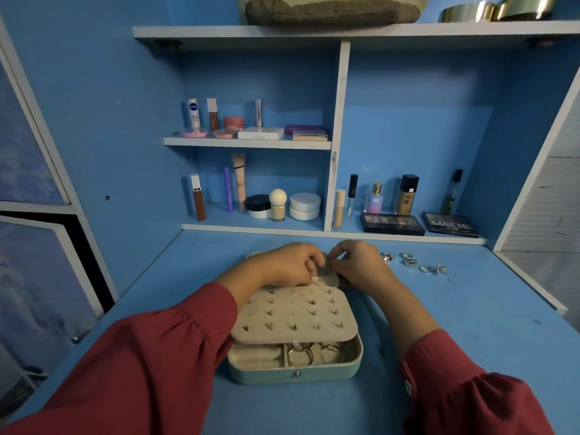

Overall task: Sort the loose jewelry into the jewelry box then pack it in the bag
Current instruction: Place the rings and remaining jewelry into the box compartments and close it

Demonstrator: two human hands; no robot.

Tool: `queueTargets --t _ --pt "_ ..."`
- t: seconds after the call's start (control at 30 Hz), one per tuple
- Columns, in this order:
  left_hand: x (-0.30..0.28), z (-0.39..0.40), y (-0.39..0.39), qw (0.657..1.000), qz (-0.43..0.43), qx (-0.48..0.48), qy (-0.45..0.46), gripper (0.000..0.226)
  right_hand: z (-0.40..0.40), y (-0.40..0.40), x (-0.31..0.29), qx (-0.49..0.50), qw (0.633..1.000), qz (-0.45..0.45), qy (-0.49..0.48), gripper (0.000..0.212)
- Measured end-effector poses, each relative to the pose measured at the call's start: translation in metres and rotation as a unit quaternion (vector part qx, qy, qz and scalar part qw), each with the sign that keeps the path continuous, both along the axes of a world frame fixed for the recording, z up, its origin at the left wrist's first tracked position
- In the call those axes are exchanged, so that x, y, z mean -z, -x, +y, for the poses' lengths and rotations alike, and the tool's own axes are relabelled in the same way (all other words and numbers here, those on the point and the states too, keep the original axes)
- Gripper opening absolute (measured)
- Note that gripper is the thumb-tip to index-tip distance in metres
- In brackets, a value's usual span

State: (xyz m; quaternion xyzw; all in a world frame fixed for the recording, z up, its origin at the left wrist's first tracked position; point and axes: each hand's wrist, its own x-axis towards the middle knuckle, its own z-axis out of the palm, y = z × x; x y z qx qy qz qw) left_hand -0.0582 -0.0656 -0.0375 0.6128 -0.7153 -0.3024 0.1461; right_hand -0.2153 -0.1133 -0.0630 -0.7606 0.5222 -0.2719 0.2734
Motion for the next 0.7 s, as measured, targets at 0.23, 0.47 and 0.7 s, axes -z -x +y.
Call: queueTargets --t 0.23,0.47,0.7 --pt "-0.008 0.01 -0.034 0.987 0.144 -0.054 0.049 0.029 0.005 0.011 -0.013 -0.098 0.991 0.092 -0.009 0.025" --pt "0.008 0.026 -0.05 0.979 0.143 -0.105 0.097 0.014 0.009 0.012 -0.017 -0.14 0.986 0.089 0.011 0.021" --pt "0.016 0.027 -0.042 0.99 0.055 -0.061 0.114 0.015 0.013 0.006 -0.016 -0.169 0.979 0.101 0.045 0.014"
